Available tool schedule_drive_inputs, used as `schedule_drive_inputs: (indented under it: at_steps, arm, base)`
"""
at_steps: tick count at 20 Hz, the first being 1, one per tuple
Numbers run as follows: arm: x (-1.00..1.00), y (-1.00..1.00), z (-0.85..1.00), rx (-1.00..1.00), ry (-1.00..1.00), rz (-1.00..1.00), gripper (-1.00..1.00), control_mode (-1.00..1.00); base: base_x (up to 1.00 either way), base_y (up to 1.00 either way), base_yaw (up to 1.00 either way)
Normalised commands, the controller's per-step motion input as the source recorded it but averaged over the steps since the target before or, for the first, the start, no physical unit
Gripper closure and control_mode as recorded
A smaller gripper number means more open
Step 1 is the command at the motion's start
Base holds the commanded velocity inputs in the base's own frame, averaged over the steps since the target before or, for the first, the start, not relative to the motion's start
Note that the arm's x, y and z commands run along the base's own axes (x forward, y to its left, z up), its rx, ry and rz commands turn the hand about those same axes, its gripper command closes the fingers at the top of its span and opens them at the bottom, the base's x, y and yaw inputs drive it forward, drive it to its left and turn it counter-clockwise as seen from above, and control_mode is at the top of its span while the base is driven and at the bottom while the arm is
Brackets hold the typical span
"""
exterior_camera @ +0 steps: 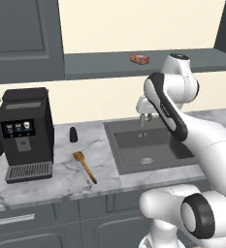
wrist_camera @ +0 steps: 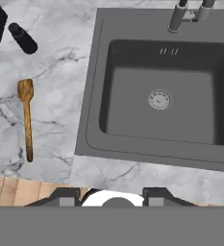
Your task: Open the cabinet. Pick the bar soap and place it next to the sink. Then close the cabinet.
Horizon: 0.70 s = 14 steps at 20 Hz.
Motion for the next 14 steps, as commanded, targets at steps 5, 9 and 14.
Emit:
schedule_drive_inputs:
  at_steps: [5,9,14]
  arm:
    - [-0.07,-0.06,0.22,0.04,0.00,0.09,-1.00,-1.00]
    - [-0.40,-0.06,0.35,0.08,-0.03,0.17,-1.00,-1.00]
    - [-0.14,0.00,0.21,0.03,-0.02,0.01,-1.00,-1.00]
  base:
    - [0.00,0.00,0.00]
    - [0.00,0.00,0.00]
    - [0.00,0.00,0.00]
